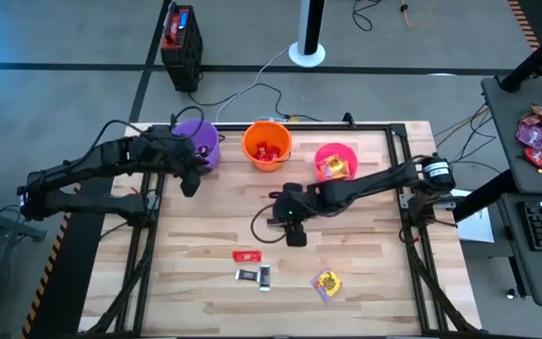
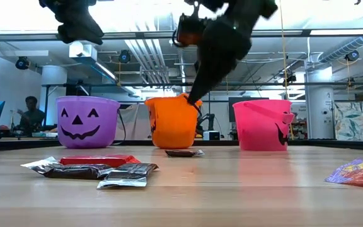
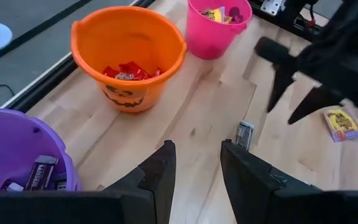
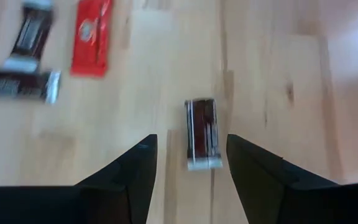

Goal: Sort candy by brand, put in halloween buckets
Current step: Put the black candy into the violet bucket

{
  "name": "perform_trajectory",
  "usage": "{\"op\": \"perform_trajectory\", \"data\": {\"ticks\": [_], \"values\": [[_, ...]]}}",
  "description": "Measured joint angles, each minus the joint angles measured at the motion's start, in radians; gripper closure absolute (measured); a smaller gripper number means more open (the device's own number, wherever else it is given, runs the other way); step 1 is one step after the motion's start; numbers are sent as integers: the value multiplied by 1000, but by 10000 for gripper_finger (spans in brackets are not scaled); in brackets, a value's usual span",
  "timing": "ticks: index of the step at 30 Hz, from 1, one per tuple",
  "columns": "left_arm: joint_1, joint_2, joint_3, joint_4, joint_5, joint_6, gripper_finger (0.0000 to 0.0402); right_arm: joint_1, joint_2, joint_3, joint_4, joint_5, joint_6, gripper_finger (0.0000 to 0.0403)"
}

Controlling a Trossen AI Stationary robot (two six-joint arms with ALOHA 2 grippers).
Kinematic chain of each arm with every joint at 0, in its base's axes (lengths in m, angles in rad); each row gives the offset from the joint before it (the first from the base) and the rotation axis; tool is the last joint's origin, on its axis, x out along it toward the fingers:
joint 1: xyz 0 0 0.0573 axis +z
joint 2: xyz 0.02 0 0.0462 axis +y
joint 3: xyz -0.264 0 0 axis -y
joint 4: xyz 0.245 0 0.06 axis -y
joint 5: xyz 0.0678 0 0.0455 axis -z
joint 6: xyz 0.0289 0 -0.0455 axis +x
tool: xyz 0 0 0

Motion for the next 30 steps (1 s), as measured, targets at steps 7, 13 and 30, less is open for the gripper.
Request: {"op": "perform_trajectory", "data": {"ticks": [7,13,30], "values": [[-1,0,0,-8,5,0,290,-3,27,-126,216,25,52,216],[0,10,0,1,5,1,290,-3,91,-152,287,36,92,216],[-1,39,0,12,6,-12,290,-10,211,-136,321,88,196,295]]}}
